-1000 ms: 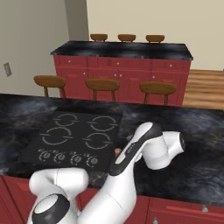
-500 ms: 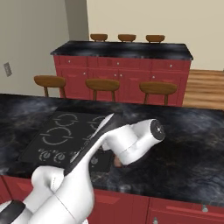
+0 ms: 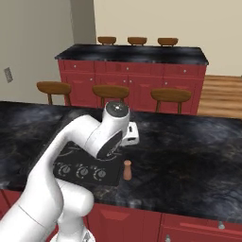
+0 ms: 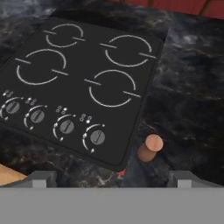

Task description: Take 2 condiments from the cabinet and move them on the counter near the stove.Make sure the condiments are lined up with each other, next to each other.

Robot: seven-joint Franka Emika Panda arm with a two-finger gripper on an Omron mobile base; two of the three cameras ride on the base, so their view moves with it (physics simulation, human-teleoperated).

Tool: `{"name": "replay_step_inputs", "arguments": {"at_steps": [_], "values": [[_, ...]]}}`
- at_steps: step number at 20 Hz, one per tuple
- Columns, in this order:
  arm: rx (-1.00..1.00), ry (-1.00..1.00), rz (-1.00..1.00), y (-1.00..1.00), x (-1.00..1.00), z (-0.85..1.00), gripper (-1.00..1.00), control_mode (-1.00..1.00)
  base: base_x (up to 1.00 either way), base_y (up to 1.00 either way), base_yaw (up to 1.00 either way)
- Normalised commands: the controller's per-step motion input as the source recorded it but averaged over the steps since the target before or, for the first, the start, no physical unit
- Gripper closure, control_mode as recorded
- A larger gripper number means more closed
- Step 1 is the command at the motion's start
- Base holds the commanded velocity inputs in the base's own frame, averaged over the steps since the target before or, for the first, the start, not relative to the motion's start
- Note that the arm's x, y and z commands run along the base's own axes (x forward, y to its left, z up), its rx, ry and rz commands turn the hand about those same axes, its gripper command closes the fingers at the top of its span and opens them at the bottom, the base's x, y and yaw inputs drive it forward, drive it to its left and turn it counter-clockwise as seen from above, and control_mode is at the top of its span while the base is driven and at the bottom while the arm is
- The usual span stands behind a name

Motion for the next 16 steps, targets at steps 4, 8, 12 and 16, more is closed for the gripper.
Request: {"name": "replay_step_inputs", "arguments": {"at_steps": [4,8,12,16], "values": [[0.00,-0.03,-0.21,0.65,-0.06,0.26,-1.00,-1.00,0.00,0.00,0.00],[0.00,-0.01,-0.15,0.64,-0.12,0.43,-1.00,-1.00,0.00,0.00,0.00],[0.00,0.02,-0.18,0.51,-0.15,0.52,-1.00,-1.00,0.00,0.00,0.00],[0.00,0.00,-0.20,0.40,-0.15,0.41,-1.00,-1.00,0.00,0.00,0.00]]}}
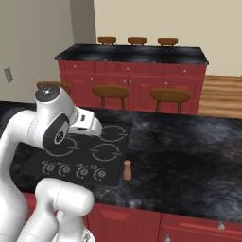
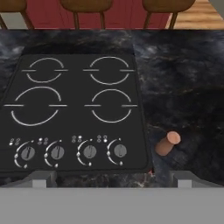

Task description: Take 2 condiments from the cabinet and move them on the counter near the stove.Make sure the condiments are lined up with each other, next to each other.

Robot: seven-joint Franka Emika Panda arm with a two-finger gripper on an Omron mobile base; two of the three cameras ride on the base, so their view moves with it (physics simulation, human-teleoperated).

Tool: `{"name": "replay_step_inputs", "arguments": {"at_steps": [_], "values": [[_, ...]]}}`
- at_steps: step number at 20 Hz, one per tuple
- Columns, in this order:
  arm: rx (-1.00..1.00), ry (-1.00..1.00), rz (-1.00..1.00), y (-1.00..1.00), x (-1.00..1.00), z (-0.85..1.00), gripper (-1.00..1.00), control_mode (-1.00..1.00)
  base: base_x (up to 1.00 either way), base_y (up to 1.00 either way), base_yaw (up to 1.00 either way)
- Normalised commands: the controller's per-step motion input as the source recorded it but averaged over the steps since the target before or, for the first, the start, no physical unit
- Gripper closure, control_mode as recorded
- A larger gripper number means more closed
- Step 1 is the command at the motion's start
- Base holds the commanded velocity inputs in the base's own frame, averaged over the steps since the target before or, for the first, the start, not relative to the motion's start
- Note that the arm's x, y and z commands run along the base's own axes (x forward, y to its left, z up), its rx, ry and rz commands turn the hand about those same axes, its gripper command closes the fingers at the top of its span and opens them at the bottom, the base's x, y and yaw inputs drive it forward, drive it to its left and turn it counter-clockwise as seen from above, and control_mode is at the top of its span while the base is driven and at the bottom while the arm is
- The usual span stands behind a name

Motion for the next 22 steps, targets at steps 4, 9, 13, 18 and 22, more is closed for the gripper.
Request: {"name": "replay_step_inputs", "arguments": {"at_steps": [4,9,13,18,22], "values": [[0.00,0.00,-0.09,0.19,-0.24,0.36,-1.00,-1.00,0.00,0.00,0.00],[0.00,-0.03,-0.01,0.04,-0.42,0.33,-1.00,-1.00,0.00,0.00,0.00],[0.00,-0.15,-0.02,0.01,-0.46,0.34,-1.00,-1.00,0.00,0.00,0.00],[0.00,-0.20,0.00,0.04,-0.28,0.09,-1.00,-1.00,0.00,0.00,0.00],[0.00,-0.13,0.00,0.00,-0.22,0.04,-1.00,-1.00,0.00,0.00,0.00]]}}
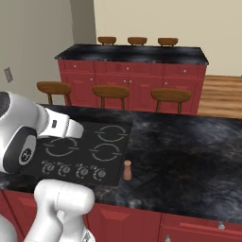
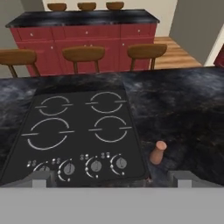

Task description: Take 2 condiments from the cabinet and move them on the counter near the stove.Make sure the condiments are lined up with each other, next to each other.

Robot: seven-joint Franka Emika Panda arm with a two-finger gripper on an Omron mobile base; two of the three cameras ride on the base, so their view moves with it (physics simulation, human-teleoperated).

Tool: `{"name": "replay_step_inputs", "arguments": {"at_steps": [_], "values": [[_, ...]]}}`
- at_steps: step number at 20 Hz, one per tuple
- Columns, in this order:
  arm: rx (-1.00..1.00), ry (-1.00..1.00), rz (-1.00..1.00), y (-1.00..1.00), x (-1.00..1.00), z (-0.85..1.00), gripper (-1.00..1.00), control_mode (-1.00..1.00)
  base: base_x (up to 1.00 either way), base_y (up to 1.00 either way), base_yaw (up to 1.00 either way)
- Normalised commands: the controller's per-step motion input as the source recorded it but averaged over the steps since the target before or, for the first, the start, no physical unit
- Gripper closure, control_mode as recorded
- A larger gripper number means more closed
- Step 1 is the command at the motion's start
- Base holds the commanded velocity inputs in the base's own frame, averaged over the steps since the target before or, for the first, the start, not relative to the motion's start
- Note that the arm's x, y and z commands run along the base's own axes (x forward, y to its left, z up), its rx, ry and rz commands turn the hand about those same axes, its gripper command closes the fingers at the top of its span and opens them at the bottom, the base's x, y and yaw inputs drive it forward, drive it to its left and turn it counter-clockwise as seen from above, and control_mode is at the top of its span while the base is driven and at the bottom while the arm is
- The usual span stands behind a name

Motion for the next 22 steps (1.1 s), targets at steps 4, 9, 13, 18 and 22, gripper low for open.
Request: {"name": "replay_step_inputs", "arguments": {"at_steps": [4,9,13,18,22], "values": [[0.00,0.00,0.00,0.00,-0.01,0.00,-1.00,-1.00,0.00,0.00,0.00],[0.00,0.00,0.00,0.00,0.00,0.00,-1.00,1.00,-0.05,0.00,-0.05],[0.00,0.00,0.00,0.00,0.00,0.00,-1.00,1.00,-0.47,-0.36,-0.61],[0.00,0.00,0.00,0.00,0.00,0.00,-1.00,1.00,-0.79,-0.73,-0.51],[0.00,0.00,0.00,0.00,0.00,0.00,-1.00,1.00,-0.07,-0.69,-0.77]]}}
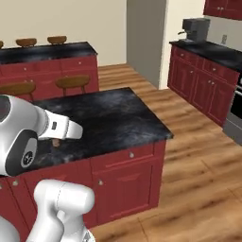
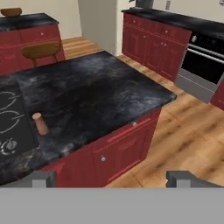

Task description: Take 2 condiments from the cabinet and move them on the counter near the stove.Make sure the condiments are lined up with each other, next to each other.

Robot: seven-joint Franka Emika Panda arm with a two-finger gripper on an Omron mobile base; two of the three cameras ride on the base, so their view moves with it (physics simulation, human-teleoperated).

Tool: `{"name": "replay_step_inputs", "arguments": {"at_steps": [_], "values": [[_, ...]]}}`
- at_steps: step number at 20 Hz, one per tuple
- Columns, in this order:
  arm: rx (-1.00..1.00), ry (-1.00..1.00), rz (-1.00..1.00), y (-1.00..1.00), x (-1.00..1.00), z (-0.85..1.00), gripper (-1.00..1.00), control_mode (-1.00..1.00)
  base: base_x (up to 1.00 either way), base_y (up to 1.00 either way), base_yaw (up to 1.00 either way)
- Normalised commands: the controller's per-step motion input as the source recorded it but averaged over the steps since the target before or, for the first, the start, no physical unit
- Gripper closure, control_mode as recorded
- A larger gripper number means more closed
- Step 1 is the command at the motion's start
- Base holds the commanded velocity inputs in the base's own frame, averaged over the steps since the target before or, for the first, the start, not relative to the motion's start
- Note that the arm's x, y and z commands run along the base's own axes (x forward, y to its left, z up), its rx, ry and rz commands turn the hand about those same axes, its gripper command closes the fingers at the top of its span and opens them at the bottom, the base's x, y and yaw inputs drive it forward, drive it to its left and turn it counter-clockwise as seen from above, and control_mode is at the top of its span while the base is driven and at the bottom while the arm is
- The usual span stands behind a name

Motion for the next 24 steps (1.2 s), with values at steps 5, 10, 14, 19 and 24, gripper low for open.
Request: {"name": "replay_step_inputs", "arguments": {"at_steps": [5,10,14,19,24], "values": [[0.00,0.00,0.00,0.00,0.00,0.00,-1.00,1.00,0.00,-0.40,-0.91],[0.00,0.00,0.00,0.00,0.00,0.00,-1.00,1.00,0.00,-0.26,-0.95],[0.00,0.00,0.00,0.00,0.00,0.00,-1.00,1.00,0.00,-0.22,-0.96],[0.00,0.00,0.00,0.00,0.00,0.00,-1.00,1.00,0.00,-0.23,-0.96],[0.00,0.00,0.00,0.00,0.00,0.00,-1.00,1.00,0.00,-0.30,-0.93]]}}
